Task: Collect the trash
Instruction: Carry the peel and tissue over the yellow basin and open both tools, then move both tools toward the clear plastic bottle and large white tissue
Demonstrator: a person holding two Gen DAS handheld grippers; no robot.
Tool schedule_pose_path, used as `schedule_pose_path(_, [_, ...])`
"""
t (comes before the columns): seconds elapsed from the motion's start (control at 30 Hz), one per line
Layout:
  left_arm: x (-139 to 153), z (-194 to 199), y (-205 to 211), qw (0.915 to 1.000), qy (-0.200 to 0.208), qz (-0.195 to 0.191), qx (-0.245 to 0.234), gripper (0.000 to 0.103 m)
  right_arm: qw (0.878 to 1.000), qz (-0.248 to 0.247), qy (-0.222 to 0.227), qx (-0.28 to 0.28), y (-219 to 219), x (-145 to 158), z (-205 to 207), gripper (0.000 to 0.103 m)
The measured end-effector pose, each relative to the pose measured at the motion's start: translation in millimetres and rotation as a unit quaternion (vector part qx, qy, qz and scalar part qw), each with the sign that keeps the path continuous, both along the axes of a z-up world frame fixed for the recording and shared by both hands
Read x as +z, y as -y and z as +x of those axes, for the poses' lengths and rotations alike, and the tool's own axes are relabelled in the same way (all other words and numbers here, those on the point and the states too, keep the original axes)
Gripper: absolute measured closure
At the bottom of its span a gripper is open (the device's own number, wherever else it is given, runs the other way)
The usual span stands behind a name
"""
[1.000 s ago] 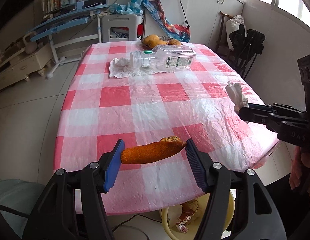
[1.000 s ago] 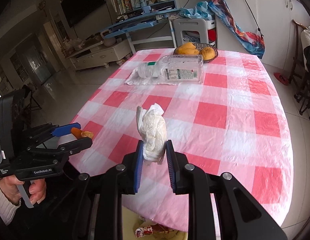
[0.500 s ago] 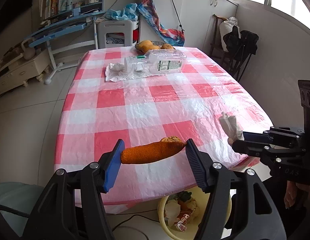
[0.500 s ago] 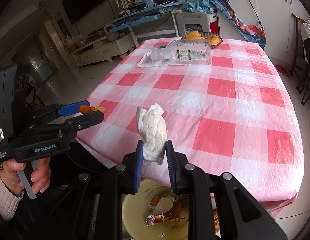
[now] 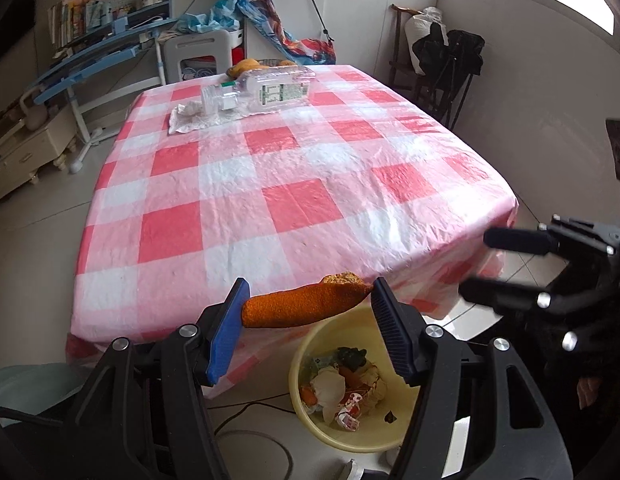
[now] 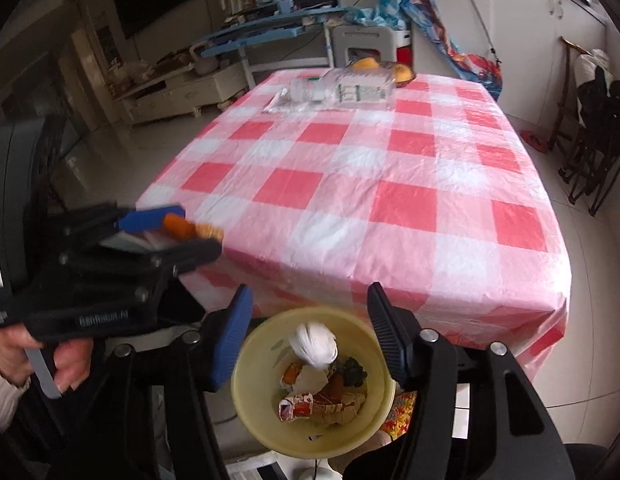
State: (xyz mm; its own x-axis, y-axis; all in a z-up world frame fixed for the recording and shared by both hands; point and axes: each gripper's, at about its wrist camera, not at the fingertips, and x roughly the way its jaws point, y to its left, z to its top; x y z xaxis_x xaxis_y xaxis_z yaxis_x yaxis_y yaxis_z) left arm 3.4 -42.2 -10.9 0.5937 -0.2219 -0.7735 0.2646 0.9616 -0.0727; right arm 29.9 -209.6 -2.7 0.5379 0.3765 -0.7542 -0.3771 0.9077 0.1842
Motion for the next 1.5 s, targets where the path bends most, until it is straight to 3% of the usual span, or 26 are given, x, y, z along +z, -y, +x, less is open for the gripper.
schedule_pose_path(0.17, [-14, -16, 25, 0.9975, -0.034, 0.009, -0.061, 0.043, 0.995, 0.078, 0.031, -0.054, 28, 17, 2, 0.033])
schedule_pose_path(0.33, [-15, -24, 34, 0.9967, -0.029, 0.026, -0.072, 0.037, 0.994, 0.079, 0.042, -0.059, 24, 18, 3, 0.026])
schedule_pose_path(0.6, [1, -10, -6, 0.9991, -0.014, -0.038, 0.013, 0.030, 0.996, 0.070, 0.021, -0.053, 16, 4, 8, 0.022])
schedule_pose_path(0.73, [7, -2, -32, 0.9949, -0.011, -0.076, 0.066, 0.028, 0.998, 0.050, 0.008, -0.026, 0, 0, 10, 0.022])
schedule_pose_path(0.9, [23, 13, -67, 0.9870, 0.013, -0.088, 0.134, 0.025, 0.999, 0.009, 0.007, 0.033, -31, 3, 25, 0.022])
schedule_pose_path(1.17, [18, 33, -117, 0.9634, 0.003, -0.133, 0.233, 0.024, 0.985, -0.107, 0.049, 0.124, -87, 24, 103, 0.017])
schedule_pose_path(1.3, [11, 35, -119, 0.9612, -0.007, -0.138, 0.238, 0.024, 0.972, -0.170, 0.059, 0.150, -108, 23, 165, 0.017])
schedule_pose_path(1.5, [2, 45, -114, 0.9622, -0.025, -0.138, 0.233, 0.024, 0.964, -0.207, 0.048, 0.160, -125, 18, 257, 0.016])
